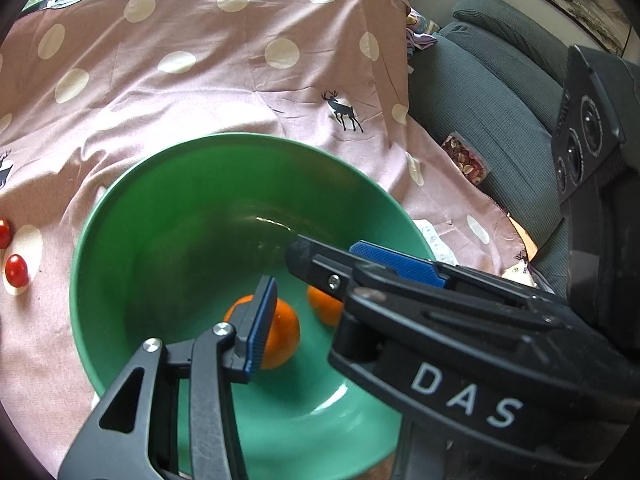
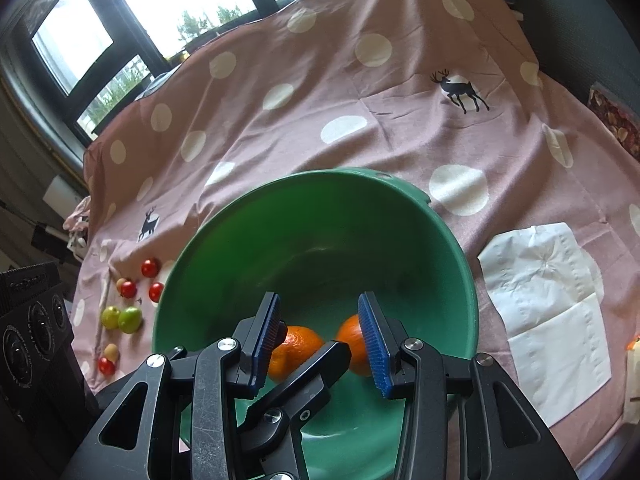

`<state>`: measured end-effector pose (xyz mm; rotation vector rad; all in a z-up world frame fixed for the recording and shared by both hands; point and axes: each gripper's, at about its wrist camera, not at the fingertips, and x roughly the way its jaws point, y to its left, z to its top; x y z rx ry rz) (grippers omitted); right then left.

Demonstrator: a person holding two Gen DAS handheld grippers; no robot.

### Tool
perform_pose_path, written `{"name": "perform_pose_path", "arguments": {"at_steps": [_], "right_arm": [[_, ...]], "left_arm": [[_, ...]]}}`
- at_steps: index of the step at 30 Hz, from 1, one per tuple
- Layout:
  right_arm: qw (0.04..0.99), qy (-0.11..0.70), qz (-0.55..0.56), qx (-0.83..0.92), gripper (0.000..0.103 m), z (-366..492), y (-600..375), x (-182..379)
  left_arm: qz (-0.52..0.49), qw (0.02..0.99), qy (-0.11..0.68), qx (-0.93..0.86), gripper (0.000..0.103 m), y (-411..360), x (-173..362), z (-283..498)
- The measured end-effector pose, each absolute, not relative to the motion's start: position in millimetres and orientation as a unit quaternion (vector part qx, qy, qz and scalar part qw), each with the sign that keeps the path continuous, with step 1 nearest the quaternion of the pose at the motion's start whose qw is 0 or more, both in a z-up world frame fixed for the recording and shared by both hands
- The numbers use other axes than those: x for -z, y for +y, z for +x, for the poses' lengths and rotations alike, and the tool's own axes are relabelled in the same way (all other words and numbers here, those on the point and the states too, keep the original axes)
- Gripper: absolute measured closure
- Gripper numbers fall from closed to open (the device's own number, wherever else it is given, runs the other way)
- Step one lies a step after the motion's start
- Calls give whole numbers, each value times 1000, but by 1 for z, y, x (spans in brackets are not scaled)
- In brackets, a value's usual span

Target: Organize fruits

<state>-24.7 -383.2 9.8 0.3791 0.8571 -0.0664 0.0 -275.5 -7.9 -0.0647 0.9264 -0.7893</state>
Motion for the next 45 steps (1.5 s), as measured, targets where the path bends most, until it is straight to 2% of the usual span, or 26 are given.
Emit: {"name": "perform_pose_path", "arguments": {"at_steps": [7, 11, 13, 16, 18, 30, 45], "right_arm": [[894, 406, 190, 24, 58, -23, -387, -10], [899, 391, 197, 22, 47, -26, -388, -14], [901, 384, 199, 25, 45, -28, -389, -16], [903, 374, 212, 12, 43, -29, -391, -19], [903, 368, 224, 4, 37, -30, -391, -21], [915, 315, 249, -47, 36, -40, -376, -44], [941, 271, 197, -53, 37, -32, -309, -59]], "left_arm": [[-37, 825, 426, 370, 54, -269, 4, -2], [-43, 825, 420, 377, 45, -263, -1, -3], [-44, 825, 414, 382, 38, -261, -5, -5], [-43, 833, 403, 377, 33, -256, -11, -9], [-47, 836, 398, 374, 30, -253, -15, -10], [-71, 864, 368, 336, 28, -201, -40, -18], [-96, 901, 362, 220, 28, -71, -43, -17]]}}
